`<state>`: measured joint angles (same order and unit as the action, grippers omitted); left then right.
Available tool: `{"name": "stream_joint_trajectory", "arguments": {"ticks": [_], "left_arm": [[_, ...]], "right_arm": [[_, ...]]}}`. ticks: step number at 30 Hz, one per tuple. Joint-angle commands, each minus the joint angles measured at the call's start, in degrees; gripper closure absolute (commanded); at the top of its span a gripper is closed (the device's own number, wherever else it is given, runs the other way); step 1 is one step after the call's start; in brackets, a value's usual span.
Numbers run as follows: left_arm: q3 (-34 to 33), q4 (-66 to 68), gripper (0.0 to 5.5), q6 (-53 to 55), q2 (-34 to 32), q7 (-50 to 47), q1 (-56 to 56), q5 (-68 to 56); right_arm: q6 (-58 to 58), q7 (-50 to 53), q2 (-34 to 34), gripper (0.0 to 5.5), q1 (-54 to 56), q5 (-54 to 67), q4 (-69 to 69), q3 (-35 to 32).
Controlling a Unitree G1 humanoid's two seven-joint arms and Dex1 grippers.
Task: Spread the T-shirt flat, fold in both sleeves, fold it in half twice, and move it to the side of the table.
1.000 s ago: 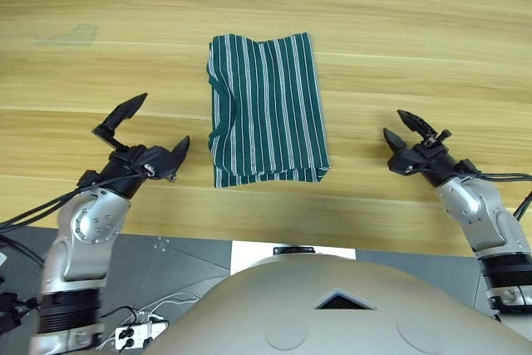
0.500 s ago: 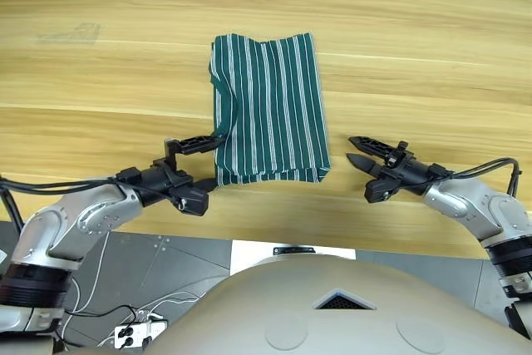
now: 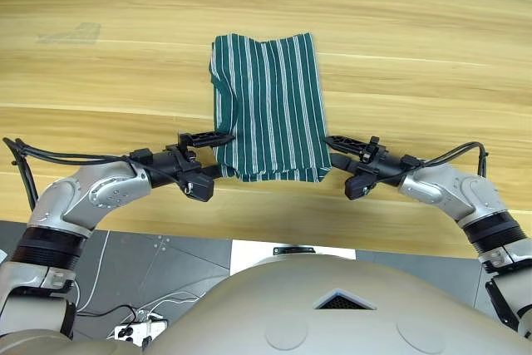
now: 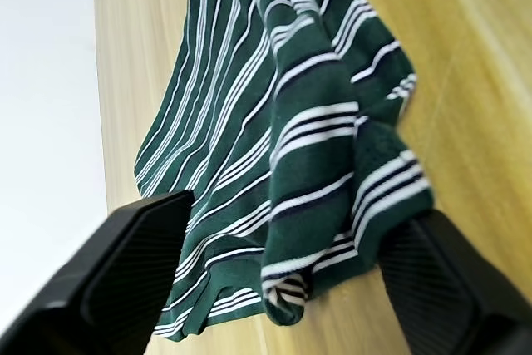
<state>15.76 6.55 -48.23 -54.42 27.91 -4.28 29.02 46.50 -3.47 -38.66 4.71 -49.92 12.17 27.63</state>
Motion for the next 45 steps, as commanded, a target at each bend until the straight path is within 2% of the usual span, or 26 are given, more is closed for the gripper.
{"name": "stream_joint_trajectory", "arguments": {"ticks": [1,5,10,12,18,22,24,35,38,45], "left_arm": [[5.1,4.7,2.45,0.0,1.1,3.3,0.2,3.8],[7.0,6.3,3.02,-0.9,1.8,3.5,2.4,3.9],[8.7,7.7,4.03,-1.4,2.0,3.3,4.2,3.9],[9.1,7.9,4.48,-1.5,2.1,3.1,4.6,3.9],[10.3,9.0,5.34,-1.9,2.4,2.5,5.6,3.8],[10.8,10.1,5.41,-2.5,2.6,2.1,6.3,3.8],[11.0,10.9,5.41,-2.9,2.7,1.9,6.7,4.0],[9.7,10.3,5.41,-5.7,4.2,0.0,4.1,-1.6],[9.6,5.5,5.41,-5.8,3.3,0.8,-0.3,-5.9],[7.7,-14.2,5.41,1.6,-2.1,4.7,-17.1,-20.4]], "right_arm": [[2.3,-3.9,-2.4,3.10,-0.5,0.5,-0.7,2.0],[3.7,-6.0,-3.7,3.10,-0.9,1.8,-1.7,2.7],[4.0,-7.6,-3.5,3.10,-0.5,3.0,-1.8,3.1],[3.8,-7.7,-2.8,3.50,-0.1,3.7,-0.9,3.0],[3.8,-7.6,-2.1,4.52,-0.2,4.9,0.3,2.8],[3.4,-7.3,-1.8,5.24,0.4,5.9,2.0,2.3],[3.5,-7.3,-1.8,5.37,0.4,6.3,2.4,2.2],[4.3,-13.4,-4.4,5.39,-5.2,14.2,-5.0,2.1],[4.1,-18.0,-6.6,5.39,-8.0,18.9,-8.8,2.8],[-2.2,-29.5,-17.1,5.39,-19.3,33.0,-26.5,1.5]]}}
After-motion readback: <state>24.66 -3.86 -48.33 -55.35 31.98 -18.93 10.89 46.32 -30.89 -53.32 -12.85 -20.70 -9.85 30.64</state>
